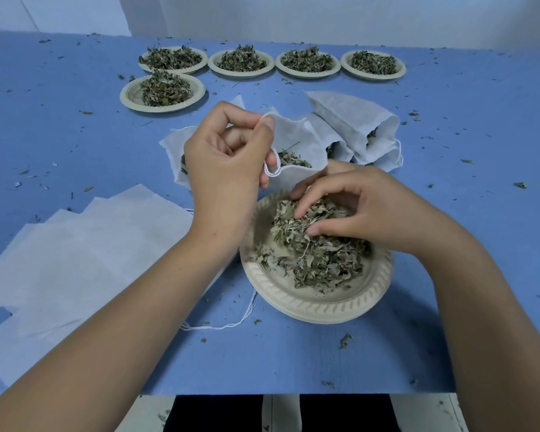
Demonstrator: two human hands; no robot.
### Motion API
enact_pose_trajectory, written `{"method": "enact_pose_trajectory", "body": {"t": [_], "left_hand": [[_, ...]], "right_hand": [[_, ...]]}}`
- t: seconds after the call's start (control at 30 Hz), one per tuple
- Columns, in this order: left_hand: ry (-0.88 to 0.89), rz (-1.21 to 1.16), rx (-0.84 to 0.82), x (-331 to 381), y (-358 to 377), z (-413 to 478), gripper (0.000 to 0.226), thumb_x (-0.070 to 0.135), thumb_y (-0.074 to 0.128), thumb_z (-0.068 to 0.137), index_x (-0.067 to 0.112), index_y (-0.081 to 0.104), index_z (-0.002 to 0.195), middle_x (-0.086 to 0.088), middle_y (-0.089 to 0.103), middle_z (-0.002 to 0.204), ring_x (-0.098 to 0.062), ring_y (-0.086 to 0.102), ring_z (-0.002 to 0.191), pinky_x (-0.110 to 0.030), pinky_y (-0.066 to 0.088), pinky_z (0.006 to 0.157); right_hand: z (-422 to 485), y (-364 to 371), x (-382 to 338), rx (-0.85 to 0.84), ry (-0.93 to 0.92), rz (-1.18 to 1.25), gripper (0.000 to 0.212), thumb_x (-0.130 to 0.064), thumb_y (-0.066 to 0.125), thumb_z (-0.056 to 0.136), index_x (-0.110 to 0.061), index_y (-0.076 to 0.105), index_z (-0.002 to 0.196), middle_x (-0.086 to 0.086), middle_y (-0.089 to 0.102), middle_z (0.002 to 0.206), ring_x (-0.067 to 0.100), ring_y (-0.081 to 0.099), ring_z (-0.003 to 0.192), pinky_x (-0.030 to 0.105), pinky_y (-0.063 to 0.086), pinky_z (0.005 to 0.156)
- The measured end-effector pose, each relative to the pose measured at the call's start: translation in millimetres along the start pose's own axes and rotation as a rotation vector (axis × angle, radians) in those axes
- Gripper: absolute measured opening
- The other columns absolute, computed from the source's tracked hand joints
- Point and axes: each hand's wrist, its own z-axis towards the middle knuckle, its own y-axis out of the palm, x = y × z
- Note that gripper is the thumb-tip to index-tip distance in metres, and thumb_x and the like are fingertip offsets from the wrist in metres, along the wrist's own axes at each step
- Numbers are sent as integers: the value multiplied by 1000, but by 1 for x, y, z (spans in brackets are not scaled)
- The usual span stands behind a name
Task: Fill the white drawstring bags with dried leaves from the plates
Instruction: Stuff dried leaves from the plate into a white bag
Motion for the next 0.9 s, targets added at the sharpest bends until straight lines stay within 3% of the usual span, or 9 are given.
{"method": "enact_pose_trajectory", "body": {"t": [0.1,0.2,0.37,0.43,0.57,0.67,0.73,0.9], "left_hand": [[8,8,5,-1,0,1,24,5,61,92,18,53,72,10,54,44,-5,45,39,-19,39,40],[0,-2,-2,-1,0,0,24,5,61,91,18,54,73,10,54,44,-6,45,39,-20,39,41],[-32,16,-37,-2,-2,1,23,6,62,92,16,55,73,8,54,44,-9,44,39,-20,39,42],[-70,31,-76,-3,-1,1,22,5,62,92,13,55,73,6,55,45,-9,43,38,-21,39,42],[-84,89,-140,-3,3,-3,21,3,63,92,12,56,73,7,56,46,-6,44,39,-18,40,44],[-70,91,-168,-3,5,-6,20,5,65,91,12,57,74,-5,58,53,-12,46,41,-21,41,44],[-65,92,-164,-3,5,-6,20,5,65,91,13,58,74,-1,58,51,-7,46,37,-17,38,38],[-30,85,-231,-4,5,-9,20,3,64,92,13,57,76,5,57,47,-5,46,36,-15,38,39]], "right_hand": [[-1,-3,1,-18,0,19,21,-3,77,77,-16,75,93,4,64,102,17,62,105,41,48,98],[-2,-5,2,-10,-9,-7,17,-6,77,78,-17,75,92,-2,68,95,16,64,98,43,49,92],[-5,-11,1,98,-74,122,13,-10,77,75,-14,73,87,-4,72,85,10,67,85,26,53,82],[-6,-12,-2,186,-163,238,15,-9,75,73,-12,71,87,-6,72,83,6,66,78,15,50,74],[-1,-4,-5,436,-271,351,21,-10,75,71,-15,67,89,-12,71,79,2,64,71,14,50,69],[5,9,-5,567,-269,286,28,2,75,75,-20,67,91,-13,70,79,2,64,75,17,51,72],[7,14,-2,631,-251,207,25,2,75,78,-20,68,90,-10,70,83,4,64,77,20,50,74],[10,21,6,666,-352,-319,19,6,70,76,-4,72,92,4,70,89,16,64,84,20,48,78]]}}
